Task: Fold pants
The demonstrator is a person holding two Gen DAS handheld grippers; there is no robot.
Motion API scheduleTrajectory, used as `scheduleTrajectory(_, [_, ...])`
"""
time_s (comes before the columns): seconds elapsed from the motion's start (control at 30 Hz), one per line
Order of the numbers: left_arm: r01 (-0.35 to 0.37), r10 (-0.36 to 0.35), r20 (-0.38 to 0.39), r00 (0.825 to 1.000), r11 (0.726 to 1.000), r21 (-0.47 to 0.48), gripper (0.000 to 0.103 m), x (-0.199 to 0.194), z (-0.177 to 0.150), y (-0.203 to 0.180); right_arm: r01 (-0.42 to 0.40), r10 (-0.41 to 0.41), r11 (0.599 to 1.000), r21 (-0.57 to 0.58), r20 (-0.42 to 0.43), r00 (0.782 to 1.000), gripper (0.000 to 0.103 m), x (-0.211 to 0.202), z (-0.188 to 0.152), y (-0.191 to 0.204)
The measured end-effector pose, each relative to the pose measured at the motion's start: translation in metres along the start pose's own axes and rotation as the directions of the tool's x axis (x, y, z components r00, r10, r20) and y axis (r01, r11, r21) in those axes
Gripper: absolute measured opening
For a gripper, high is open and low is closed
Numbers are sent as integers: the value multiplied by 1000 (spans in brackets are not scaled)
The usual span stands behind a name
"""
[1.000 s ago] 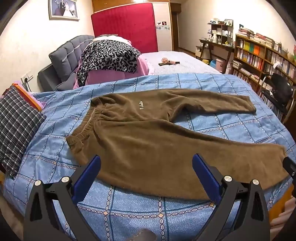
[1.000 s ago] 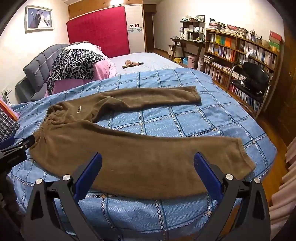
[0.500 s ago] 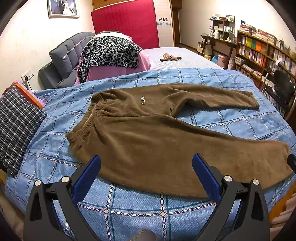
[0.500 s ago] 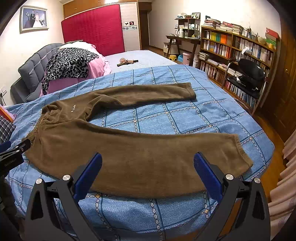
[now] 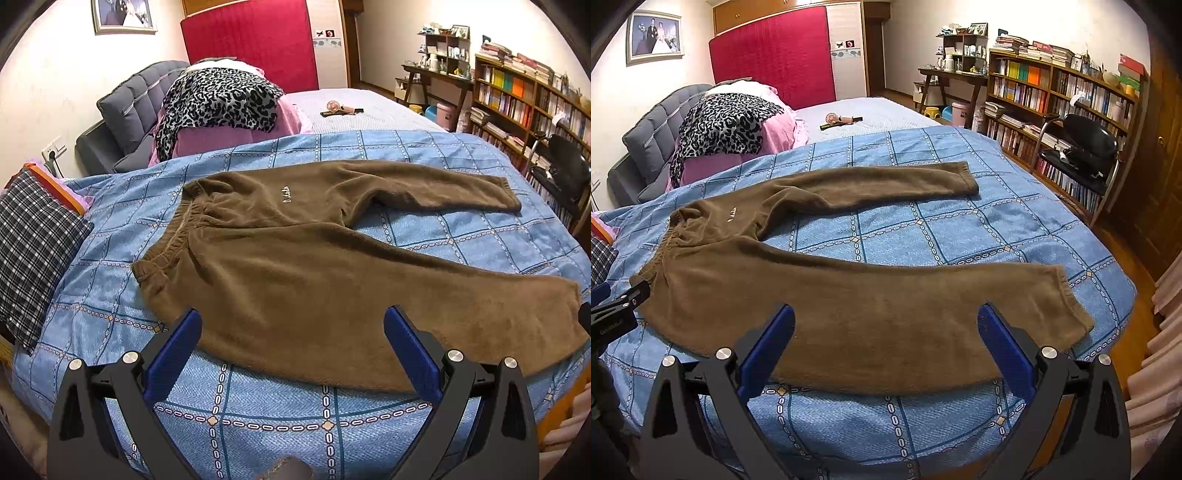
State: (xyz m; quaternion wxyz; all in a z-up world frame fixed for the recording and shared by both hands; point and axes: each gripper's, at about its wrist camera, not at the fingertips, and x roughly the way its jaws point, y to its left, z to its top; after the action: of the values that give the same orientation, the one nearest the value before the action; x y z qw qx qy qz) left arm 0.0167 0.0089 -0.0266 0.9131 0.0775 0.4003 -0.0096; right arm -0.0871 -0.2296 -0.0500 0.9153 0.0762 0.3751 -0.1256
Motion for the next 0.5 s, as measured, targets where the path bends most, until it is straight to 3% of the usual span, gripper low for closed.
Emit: scheduleTrajectory(0.5, [-9,9,-15,1000,1000,-9,98,7,-1,4,0,0,1000,11,-23,1000,101,11,0,-2])
